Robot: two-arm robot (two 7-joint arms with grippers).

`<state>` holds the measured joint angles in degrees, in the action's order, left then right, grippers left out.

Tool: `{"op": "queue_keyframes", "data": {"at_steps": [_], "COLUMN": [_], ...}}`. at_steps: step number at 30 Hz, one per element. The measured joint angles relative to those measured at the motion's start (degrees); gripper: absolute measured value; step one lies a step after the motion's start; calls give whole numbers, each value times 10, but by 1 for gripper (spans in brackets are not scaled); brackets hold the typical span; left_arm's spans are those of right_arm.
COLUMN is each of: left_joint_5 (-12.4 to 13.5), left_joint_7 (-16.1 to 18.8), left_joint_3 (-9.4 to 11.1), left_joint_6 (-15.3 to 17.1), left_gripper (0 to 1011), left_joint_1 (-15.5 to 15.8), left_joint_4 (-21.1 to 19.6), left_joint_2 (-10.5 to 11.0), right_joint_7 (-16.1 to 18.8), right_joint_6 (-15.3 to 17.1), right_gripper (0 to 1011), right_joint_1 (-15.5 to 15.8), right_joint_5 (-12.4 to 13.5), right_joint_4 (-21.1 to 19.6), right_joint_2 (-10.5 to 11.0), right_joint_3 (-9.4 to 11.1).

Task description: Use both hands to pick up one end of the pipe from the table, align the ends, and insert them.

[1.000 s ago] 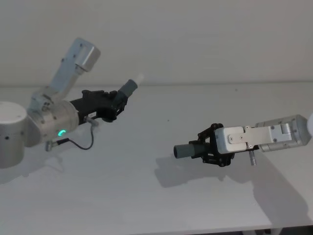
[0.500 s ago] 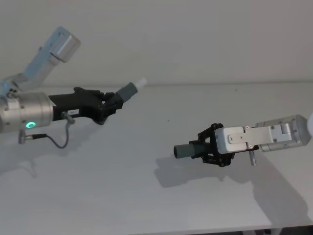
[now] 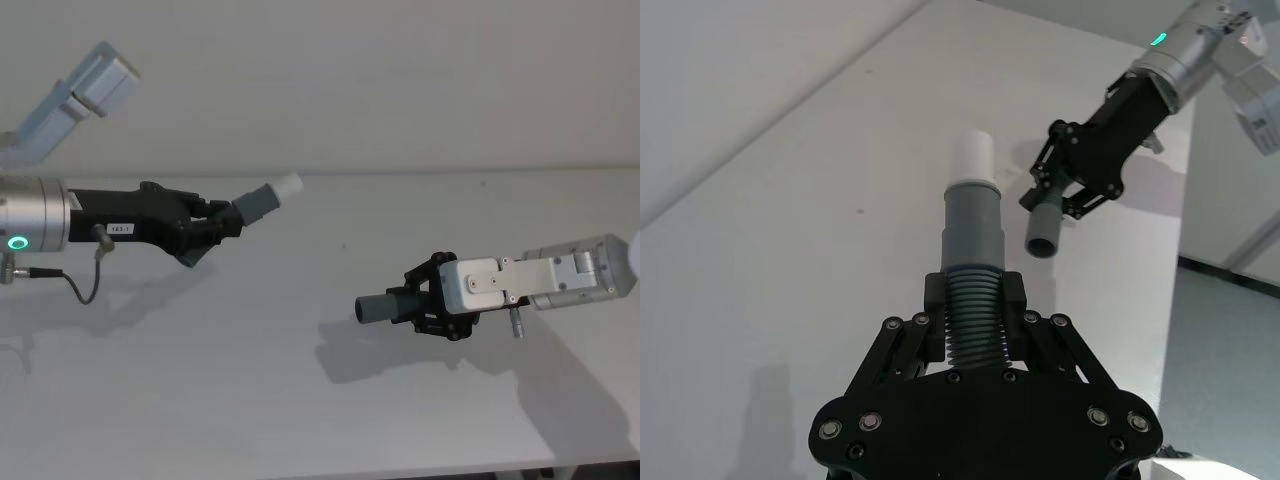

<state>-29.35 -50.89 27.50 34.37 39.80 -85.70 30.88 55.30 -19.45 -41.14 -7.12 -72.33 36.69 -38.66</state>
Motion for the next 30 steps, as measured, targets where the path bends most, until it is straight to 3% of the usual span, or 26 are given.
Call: {"op": "queue_keyframes", "data": {"at_steps": [14, 30], "left_joint_5": [-18, -37], "left_joint_7": [-42, -53], "left_joint_3": [16, 28], "left_joint_6": [-5, -19], "left_gripper": [289, 289], "left_joint_1": [13, -9], "left_joint_4": [23, 34], "left_joint_2": [4, 0], "right_joint_7": [0, 0], "right_joint_6": [0, 0], "right_gripper": [272, 272], "right_joint_1": [0, 0], "right_joint_5": [0, 0], "right_joint_4": [0, 0], "right_joint_2": [0, 0], "right_joint_3": [0, 0]}}
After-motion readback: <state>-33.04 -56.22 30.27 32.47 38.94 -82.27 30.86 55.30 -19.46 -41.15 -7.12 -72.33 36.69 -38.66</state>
